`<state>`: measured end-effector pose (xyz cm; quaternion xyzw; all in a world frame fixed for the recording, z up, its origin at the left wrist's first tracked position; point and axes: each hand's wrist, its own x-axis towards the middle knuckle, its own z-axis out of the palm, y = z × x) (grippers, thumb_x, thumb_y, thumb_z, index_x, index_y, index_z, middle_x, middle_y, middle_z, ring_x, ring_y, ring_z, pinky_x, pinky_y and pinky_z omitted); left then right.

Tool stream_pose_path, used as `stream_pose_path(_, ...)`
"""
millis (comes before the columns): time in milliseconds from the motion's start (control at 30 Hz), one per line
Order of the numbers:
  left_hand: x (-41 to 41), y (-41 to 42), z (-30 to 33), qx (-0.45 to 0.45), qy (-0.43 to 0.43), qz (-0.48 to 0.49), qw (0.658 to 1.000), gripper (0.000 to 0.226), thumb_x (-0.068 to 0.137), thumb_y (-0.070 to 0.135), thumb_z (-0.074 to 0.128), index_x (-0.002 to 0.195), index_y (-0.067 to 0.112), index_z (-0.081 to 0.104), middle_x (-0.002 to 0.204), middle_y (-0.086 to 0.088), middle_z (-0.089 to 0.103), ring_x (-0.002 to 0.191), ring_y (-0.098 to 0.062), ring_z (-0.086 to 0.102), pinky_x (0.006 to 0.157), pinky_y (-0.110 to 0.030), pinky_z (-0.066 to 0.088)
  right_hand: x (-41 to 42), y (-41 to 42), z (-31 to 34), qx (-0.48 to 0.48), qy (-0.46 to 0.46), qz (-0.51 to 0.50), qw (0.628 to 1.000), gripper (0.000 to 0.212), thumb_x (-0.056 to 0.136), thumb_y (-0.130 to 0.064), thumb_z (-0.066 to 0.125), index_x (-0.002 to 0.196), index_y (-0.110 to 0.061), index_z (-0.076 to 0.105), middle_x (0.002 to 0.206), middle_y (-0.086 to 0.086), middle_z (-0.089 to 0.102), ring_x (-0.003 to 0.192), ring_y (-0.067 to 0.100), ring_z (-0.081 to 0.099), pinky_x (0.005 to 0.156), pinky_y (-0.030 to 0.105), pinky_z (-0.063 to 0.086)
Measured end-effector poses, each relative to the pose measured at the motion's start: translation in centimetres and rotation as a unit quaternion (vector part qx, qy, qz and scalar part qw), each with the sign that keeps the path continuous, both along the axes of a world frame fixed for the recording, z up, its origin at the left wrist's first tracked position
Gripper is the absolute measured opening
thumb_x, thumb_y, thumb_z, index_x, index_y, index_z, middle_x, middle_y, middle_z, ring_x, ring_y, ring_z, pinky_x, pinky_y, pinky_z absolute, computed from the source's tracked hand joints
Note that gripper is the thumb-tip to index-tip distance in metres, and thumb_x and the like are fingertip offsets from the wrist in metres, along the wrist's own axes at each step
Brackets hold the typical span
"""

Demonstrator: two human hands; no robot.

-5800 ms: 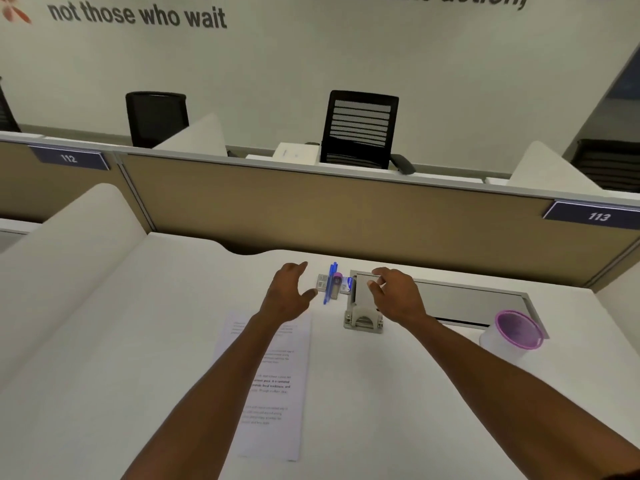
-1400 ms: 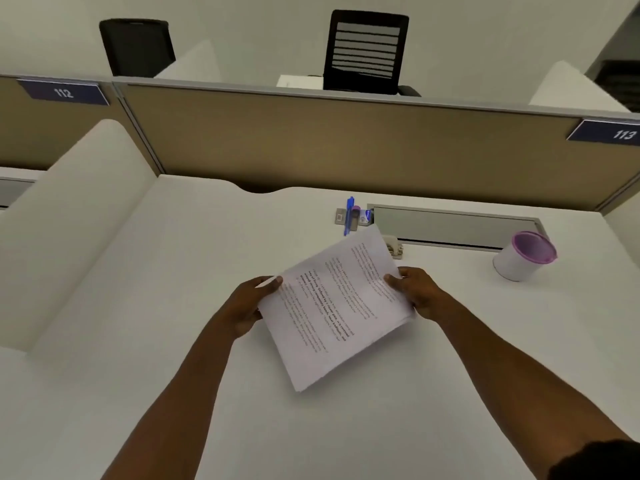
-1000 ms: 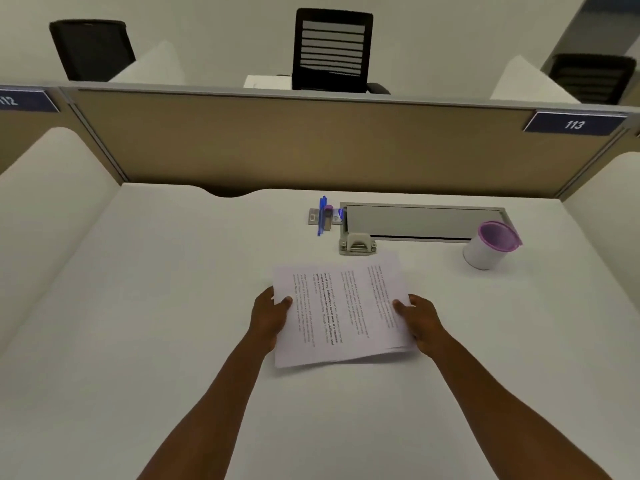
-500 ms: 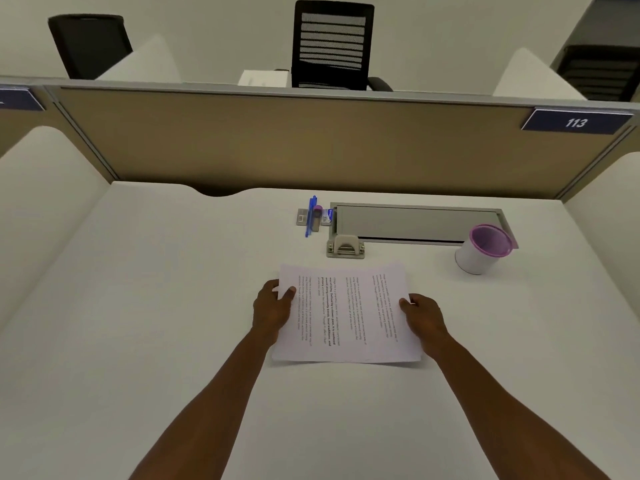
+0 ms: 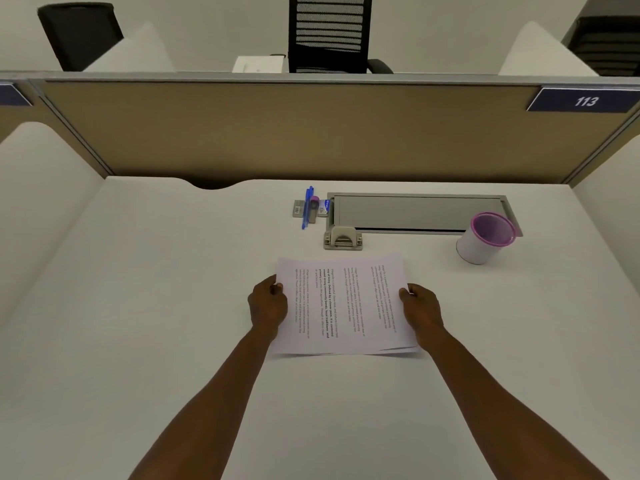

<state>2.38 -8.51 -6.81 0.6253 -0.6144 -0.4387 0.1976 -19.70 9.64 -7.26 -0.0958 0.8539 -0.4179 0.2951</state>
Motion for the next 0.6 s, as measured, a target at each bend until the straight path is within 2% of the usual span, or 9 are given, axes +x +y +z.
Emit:
stream_pose_path(133,-0.4,0.3,-0.1,-0.016,-0.012,-0.007,1.000,0.041,0.101,0.014,0.047,0.141,0.013,0.052,0.135,-0.012,0.061,0.118,-0.030,0.060,0.101,-0.040,0.047,0.7,-0.2,0.3,0.007,0.033,-0.004,0.999,0.031,0.100,-0.031,0.046,0.114,-0.013,0.065,0.116,0.007,0.067,0.099,0.026,0.062,0.085,0.036,0.050)
stream_pose_path(233,-0.5,0.3,0.0,-0.024,0.006,0.018,1.000,0.046,0.099,0.013,0.053,0.145,0.017,0.048,0.133,-0.013,0.061,0.119,-0.029,0.060,0.106,-0.040,0.044,1.2,-0.2,0.6,0.002,0.091,-0.024,0.996,0.030,0.101,-0.023,0.045,0.118,-0.008,0.065,0.118,0.009,0.067,0.098,0.026,0.063,0.085,0.032,0.048)
stream_pose_path(333,-0.2,0.3,-0.3,-0.024,0.023,0.017,0.999,0.042,0.097,0.008,0.053,0.139,0.018,0.054,0.130,-0.013,0.062,0.115,-0.027,0.060,0.104,-0.036,0.045,1.2,0.0,0.3,0.017,0.133,-0.004,0.991,0.026,0.098,-0.012,0.043,0.093,-0.007,0.068,0.097,0.009,0.072,0.067,0.010,0.058,0.061,0.021,0.046)
stream_pose_path(400,-0.1,0.2,-0.4,-0.020,0.019,0.013,1.000,0.043,0.097,0.006,0.053,0.138,0.019,0.055,0.130,-0.012,0.061,0.111,-0.025,0.061,0.102,-0.036,0.045,1.1,0.0,0.2,0.019,0.131,0.003,0.991,0.027,0.096,-0.010,0.043,0.093,-0.013,0.071,0.094,0.006,0.071,0.063,0.003,0.053,0.054,0.016,0.040)
stream_pose_path(500,0.0,-0.1,-0.3,-0.016,0.020,0.012,1.000,0.044,0.096,0.006,0.054,0.138,0.022,0.055,0.127,-0.010,0.061,0.097,-0.016,0.057,0.096,-0.034,0.047,0.8,0.1,0.0,0.001,0.104,-0.017,0.994,0.030,0.095,-0.010,0.046,0.106,-0.019,0.073,0.103,0.005,0.072,0.067,0.004,0.054,0.062,0.022,0.043)
stream_pose_path(600,0.1,-0.6,-0.1,-0.022,0.032,0.013,0.999,0.044,0.096,0.007,0.055,0.136,0.025,0.056,0.123,-0.007,0.062,0.095,-0.015,0.056,0.093,-0.033,0.048,0.3,0.2,0.0,-0.031,0.063,-0.041,0.997,0.029,0.096,-0.013,0.050,0.119,-0.017,0.069,0.117,0.003,0.070,0.077,0.012,0.060,0.075,0.028,0.047)
